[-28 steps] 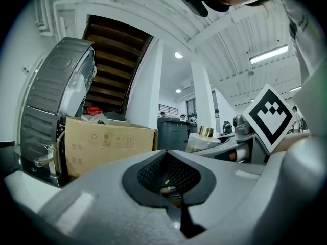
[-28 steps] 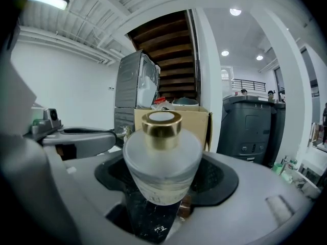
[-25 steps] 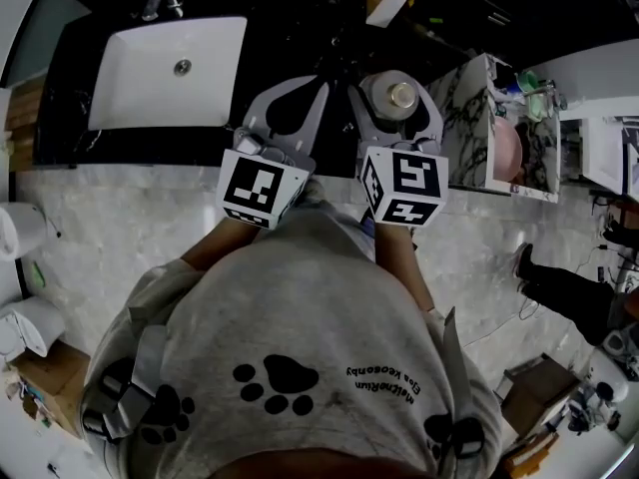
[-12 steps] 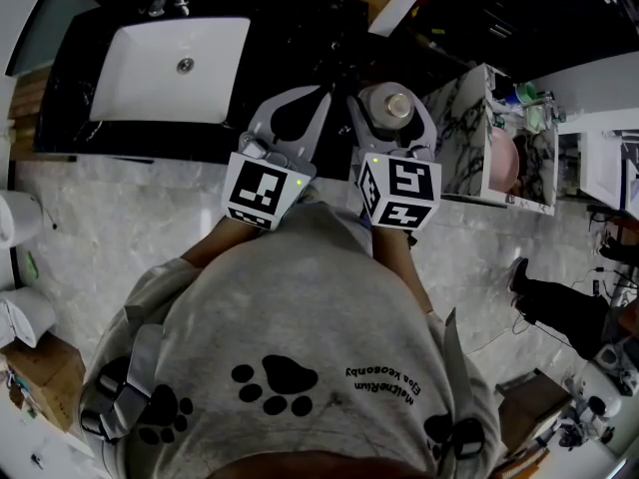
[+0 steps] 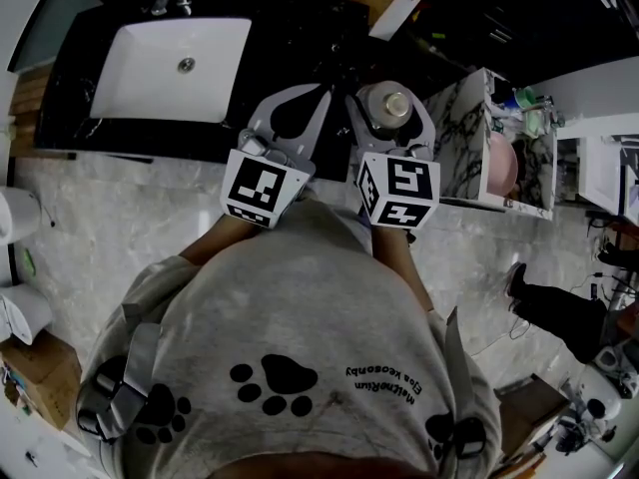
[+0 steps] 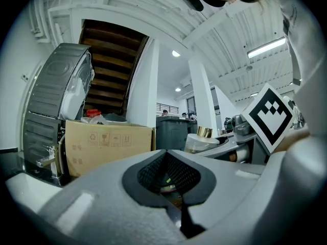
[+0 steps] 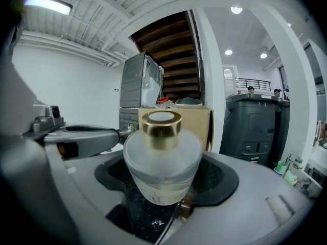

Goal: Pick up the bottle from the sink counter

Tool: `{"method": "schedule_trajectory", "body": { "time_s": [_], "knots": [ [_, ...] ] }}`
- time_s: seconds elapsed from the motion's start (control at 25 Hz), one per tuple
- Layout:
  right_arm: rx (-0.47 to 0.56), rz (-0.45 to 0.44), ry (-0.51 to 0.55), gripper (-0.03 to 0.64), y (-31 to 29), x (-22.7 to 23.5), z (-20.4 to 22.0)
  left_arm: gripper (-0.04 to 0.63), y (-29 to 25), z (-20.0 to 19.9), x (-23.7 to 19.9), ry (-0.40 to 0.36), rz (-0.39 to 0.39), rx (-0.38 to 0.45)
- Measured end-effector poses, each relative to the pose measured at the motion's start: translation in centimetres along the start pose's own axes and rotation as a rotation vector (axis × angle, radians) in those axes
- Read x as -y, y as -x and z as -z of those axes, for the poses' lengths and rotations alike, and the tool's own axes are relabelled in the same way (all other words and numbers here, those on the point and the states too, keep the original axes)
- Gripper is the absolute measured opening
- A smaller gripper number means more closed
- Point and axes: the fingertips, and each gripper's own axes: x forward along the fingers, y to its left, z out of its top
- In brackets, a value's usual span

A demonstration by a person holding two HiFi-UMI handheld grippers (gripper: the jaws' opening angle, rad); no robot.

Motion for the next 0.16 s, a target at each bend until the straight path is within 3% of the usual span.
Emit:
{"method": "schedule_trajectory", "body": {
  "time_s": [0.16],
  "knots": [
    [0.000,-0.010,0.003,0.334,0.08,-0.11,-0.02,0.002,-0.05,-0.02,0.11,-0.004,0.001,-0.002]
  ]
}}
